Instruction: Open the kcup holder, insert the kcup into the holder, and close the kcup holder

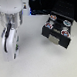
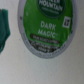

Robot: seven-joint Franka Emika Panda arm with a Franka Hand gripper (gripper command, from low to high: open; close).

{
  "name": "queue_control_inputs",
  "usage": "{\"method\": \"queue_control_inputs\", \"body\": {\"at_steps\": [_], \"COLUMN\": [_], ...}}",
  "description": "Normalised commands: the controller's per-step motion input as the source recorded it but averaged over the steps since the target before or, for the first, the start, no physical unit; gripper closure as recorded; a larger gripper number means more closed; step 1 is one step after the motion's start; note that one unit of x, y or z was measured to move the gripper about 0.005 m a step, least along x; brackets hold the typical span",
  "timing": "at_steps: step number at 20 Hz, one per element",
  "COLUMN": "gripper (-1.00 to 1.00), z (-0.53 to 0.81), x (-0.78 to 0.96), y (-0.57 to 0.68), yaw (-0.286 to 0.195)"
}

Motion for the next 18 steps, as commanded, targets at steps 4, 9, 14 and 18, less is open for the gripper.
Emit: {"method": "queue_control_inputs", "body": {"at_steps": [4,9,14,18], "gripper": [-1.00,1.00,1.00,1.00], "z": [-0.20,0.00,0.01,0.05], "x": [-0.04,-0.02,0.02,0.02], "y": [-0.17,-0.03,0.00,0.01], "yaw": [-0.165,-0.054,-0.027,-0.028]}}
